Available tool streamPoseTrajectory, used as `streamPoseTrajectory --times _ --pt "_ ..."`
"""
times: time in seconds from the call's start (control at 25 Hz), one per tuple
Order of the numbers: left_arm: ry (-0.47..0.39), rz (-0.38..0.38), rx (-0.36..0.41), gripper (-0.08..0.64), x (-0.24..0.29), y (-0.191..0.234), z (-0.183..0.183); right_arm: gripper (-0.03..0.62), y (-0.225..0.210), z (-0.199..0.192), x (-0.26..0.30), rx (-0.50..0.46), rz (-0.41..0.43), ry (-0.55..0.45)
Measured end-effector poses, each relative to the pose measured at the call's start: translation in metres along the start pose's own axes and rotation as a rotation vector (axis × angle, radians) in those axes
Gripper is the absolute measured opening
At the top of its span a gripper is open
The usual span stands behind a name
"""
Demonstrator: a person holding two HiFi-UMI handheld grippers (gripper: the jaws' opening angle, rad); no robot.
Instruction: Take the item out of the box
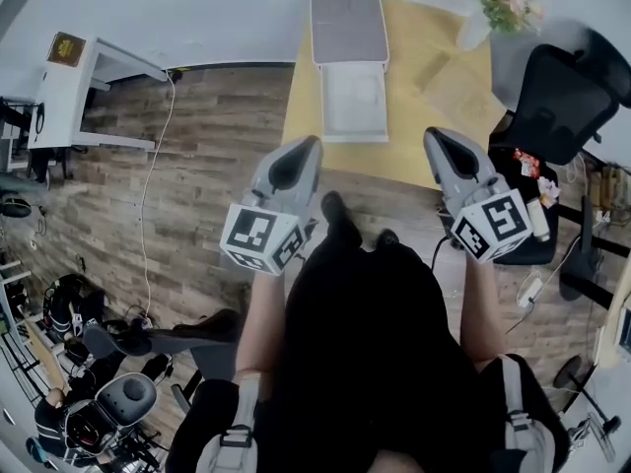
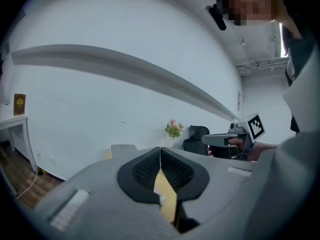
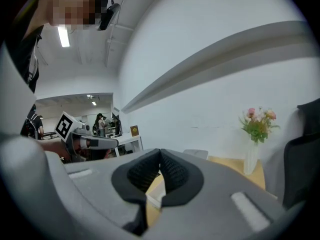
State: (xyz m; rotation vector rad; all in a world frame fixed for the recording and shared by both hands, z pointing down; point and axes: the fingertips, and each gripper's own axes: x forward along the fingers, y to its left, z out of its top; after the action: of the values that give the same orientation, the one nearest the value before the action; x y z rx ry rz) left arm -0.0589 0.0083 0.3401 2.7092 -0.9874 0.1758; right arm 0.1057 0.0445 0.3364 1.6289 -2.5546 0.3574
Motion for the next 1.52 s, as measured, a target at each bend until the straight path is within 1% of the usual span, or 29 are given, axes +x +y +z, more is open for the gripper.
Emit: streamPoseTrajectory --times 0.16,0.36,0.48,0.68,0.88,1.08,1.24,1.52 --pt "0.015 -0.040 -0.006 0.012 0.010 0.018 0.001 0.003 0.005 0.007 0.024 -0.016 -0.005 -0.002" --pt "0.017 -0.091 -0.004 0.012 0.023 0.048 0.010 0.003 0.006 0.005 0.065 -0.023 -0.027 0.033" --pt "0.027 -0.111 -0.010 0.012 0.031 0.065 0.007 0.003 0.009 0.004 0.083 -0.020 -0.034 0.046" --pt "0.054 -0.120 -0.030 0.012 0.032 0.086 -0.006 0.003 0.020 -0.004 0.105 -0.016 -0.034 0.074" --pt "0.069 -0.125 -0.040 0.012 0.035 0.092 -0.012 0.003 0.018 -0.012 0.116 -0.008 -0.030 0.104" --pt "0.079 -0.096 -0.060 0.012 0.048 0.107 -0.011 0.003 0.006 -0.018 0.142 -0.016 0.019 0.148" --pt "0.077 -0.032 -0.065 0.012 0.052 0.123 -0.006 0.003 -0.003 -0.022 0.162 -0.035 0.085 0.187" --pt "0.075 0.048 -0.075 0.012 0.062 0.127 -0.004 0.005 -0.018 -0.031 0.184 -0.043 0.198 0.238"
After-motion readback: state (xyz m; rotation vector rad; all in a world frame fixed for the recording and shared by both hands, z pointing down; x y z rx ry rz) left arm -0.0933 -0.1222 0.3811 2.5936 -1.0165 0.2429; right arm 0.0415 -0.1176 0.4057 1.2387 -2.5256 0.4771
